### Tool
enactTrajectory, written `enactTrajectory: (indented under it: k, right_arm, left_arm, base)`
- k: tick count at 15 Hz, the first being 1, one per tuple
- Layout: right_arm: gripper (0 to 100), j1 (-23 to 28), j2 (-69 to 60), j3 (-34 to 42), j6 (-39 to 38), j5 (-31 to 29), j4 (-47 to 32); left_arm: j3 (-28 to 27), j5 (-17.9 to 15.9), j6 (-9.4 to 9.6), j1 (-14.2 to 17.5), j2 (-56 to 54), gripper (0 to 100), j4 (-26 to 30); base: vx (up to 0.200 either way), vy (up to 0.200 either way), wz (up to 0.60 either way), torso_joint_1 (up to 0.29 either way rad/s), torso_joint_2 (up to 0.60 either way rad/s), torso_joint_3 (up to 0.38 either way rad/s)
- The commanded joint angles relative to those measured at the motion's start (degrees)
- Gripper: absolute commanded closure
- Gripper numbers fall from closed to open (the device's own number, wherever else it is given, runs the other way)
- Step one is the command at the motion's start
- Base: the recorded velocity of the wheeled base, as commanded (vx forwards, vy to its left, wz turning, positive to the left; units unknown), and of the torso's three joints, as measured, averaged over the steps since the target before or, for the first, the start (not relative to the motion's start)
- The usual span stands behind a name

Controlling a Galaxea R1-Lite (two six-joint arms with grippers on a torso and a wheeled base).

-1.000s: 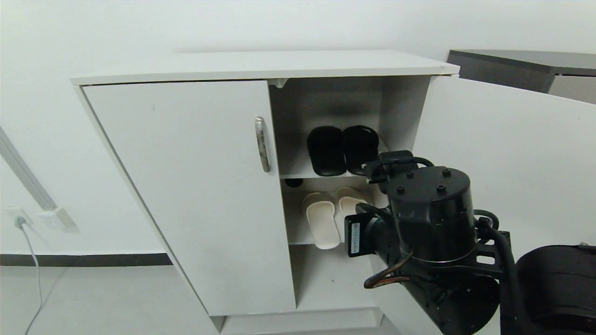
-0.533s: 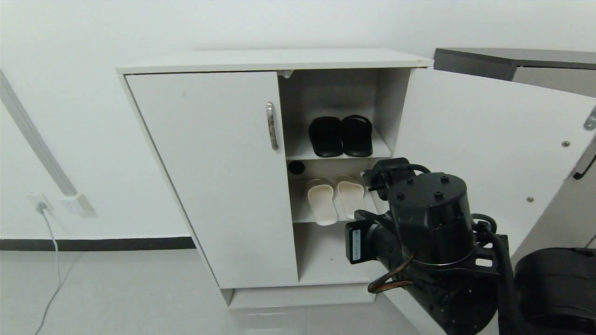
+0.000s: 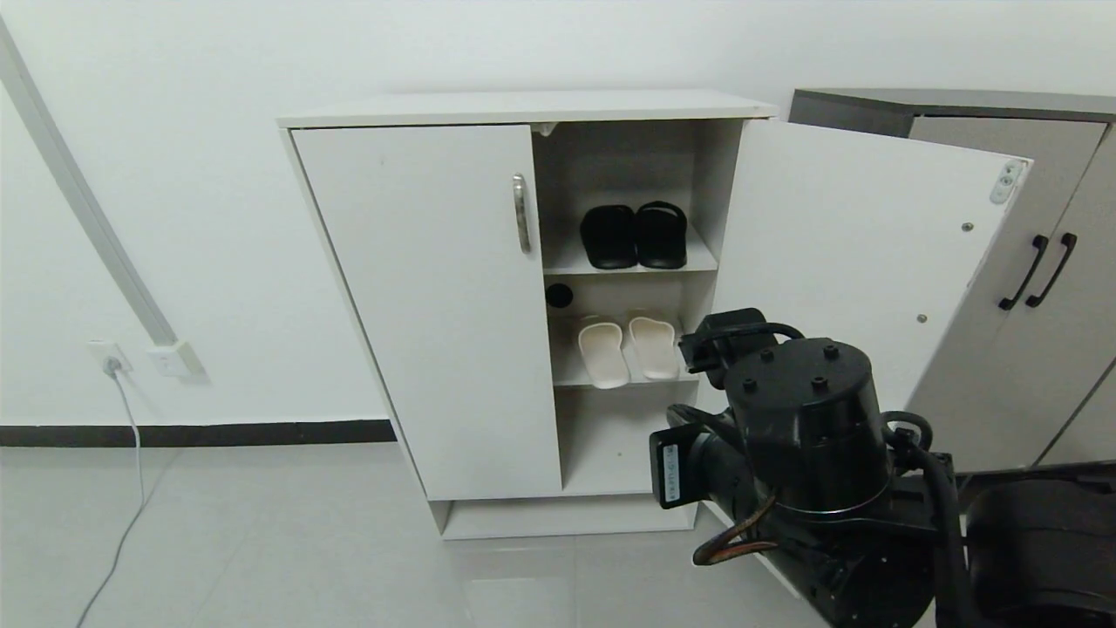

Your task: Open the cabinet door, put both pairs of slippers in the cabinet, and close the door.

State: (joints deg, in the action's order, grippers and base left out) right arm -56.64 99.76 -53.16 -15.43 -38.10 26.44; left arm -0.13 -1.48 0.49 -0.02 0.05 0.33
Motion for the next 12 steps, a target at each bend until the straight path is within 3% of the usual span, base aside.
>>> enactTrajectory:
  k: [1,6,9,12]
  right_arm:
    - [100,0.04,0.0,0.17,-0.04,-0.05,0.01]
    - [100,0.83,0.18,0.34,-0.21,-0.05,0.01]
    - [100,1.27,-0.26,0.43,-0.04,0.04,0.01]
    - [100,1.27,0.0,0.6,-0.04,-0.05,0.01]
  left_arm:
    - [-0.04,-0.02,0.04,0.02,0.04,100,0.02]
    - [0.05,-0.02,0.04,-0.06,0.04,100,0.02]
    - [0.05,-0.02,-0.05,0.02,0.04,100,0.02]
    - [0.05,-0.02,0.04,0.02,0.04,100,0.02]
  base:
    - [0.0,0.0,0.0,0.0,0.0,0.0]
    - [0.0,0.0,0.0,0.0,0.0,0.0]
    - [0.0,0.0,0.0,0.001,-0.18,-0.281]
    - [0.0,0.0,0.0,0.035,-0.49,-0.369]
